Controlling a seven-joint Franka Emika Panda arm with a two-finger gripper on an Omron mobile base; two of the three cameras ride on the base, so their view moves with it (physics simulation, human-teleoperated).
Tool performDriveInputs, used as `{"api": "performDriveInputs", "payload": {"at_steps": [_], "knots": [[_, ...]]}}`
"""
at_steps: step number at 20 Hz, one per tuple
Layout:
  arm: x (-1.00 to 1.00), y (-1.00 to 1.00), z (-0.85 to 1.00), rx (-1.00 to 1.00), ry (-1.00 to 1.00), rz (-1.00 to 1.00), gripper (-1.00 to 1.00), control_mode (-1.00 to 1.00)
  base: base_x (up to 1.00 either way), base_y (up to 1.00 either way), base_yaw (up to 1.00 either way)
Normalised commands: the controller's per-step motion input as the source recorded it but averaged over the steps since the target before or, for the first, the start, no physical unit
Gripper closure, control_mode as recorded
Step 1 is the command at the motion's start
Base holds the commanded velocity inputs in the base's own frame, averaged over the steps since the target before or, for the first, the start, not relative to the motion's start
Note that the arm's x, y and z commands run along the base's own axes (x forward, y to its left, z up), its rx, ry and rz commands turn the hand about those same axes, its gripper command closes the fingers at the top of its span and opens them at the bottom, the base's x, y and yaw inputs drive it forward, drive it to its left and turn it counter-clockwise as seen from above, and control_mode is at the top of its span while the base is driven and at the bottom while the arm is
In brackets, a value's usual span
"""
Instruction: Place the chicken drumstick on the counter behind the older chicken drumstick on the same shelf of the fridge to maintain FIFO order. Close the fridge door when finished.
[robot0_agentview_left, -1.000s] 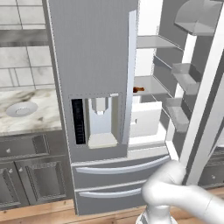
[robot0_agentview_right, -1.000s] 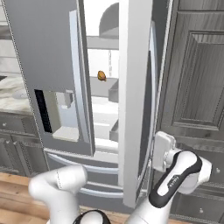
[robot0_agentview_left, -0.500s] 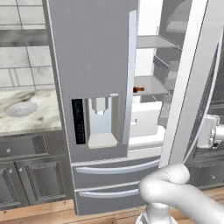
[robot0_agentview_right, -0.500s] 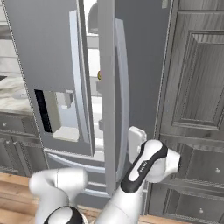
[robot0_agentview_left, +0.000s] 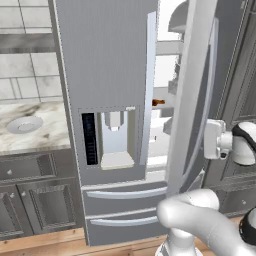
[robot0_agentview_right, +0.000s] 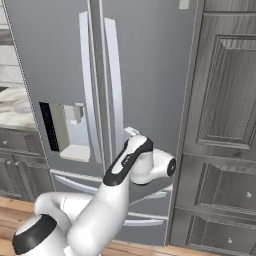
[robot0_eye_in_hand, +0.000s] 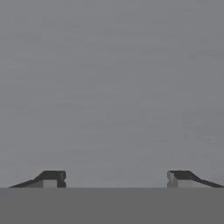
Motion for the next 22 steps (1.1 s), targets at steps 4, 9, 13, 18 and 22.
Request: {"api": "performDriveInputs", "payload": {"at_steps": [4,9,13,18,22], "knots": [[0.4,0.56,0.4,-0.15,0.01,-0.17,-1.0,-1.0,0.0,0.0,0.0],[0.32,0.53,0.38,-0.14,0.0,-0.18,-1.0,-1.0,0.0,0.0,0.0],[0.33,0.47,0.36,-0.13,0.0,-0.2,-1.0,-1.0,0.0,0.0,0.0],[0.43,0.42,0.34,-0.12,0.03,-0.21,-1.0,-1.0,0.0,0.0,0.0],[0.36,0.32,0.3,-0.11,0.04,-0.22,-1.0,-1.0,0.0,0.0,0.0]]}}
